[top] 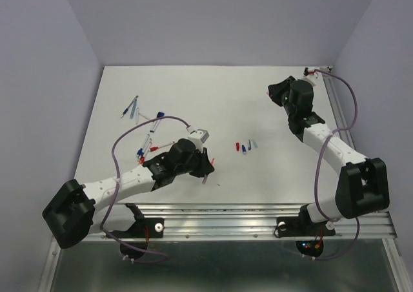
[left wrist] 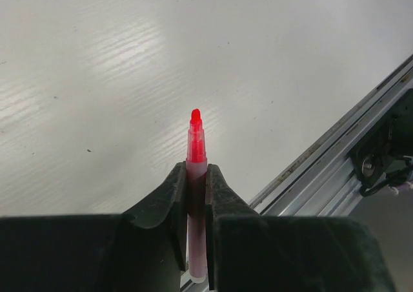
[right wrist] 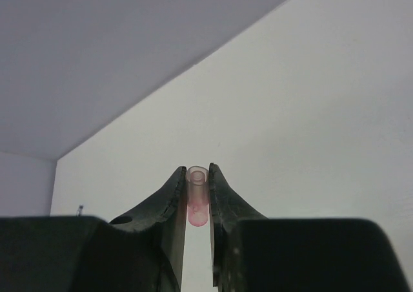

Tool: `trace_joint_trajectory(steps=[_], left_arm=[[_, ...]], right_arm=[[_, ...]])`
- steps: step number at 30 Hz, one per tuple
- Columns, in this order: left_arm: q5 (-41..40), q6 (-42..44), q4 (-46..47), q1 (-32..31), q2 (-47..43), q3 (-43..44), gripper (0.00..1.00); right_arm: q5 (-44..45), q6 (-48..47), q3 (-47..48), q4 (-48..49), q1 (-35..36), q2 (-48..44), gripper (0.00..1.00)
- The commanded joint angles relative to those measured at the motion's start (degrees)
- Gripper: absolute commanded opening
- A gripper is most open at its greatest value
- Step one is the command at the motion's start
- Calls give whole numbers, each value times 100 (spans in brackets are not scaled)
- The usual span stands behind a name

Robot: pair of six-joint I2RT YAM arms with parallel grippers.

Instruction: Open the pen caps

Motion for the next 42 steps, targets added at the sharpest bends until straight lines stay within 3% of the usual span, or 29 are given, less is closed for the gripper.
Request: trace_joint_trajectory(steps=[1,6,10,13,21,31,37,42], left_arm=[[-350,-146,-136,-1,-171,217,0],[-1183,-225,-558,8,189,788,0],[-1309,-129,-593,34,514,1245,0],[-1414,-24,-741,60,681,1491,10],[-1879,38,-1156,131,691,1844,2],[-2275,-146,-1569,543,489,1906,0],[-2521,-313,-1586,737,305,1897,0],[-2872,-445,-1622,886,94,1941,0]], right_arm=[[-691,-342,-62,-52,155,-177,1],[-1009,-702,-1160,-430,155,-415,4],[-1252,-632,-1871,-652,164,-573,4],[-1438,-570,-2233,-581,164,-652,6],[-1738,-342,-2630,-317,295,-257,8],[-1080,-43,-2718,-370,1077,-37,18],[-596,185,-2674,-440,1280,-63,31],[-376,405,-2665,-537,1298,-90,34]])
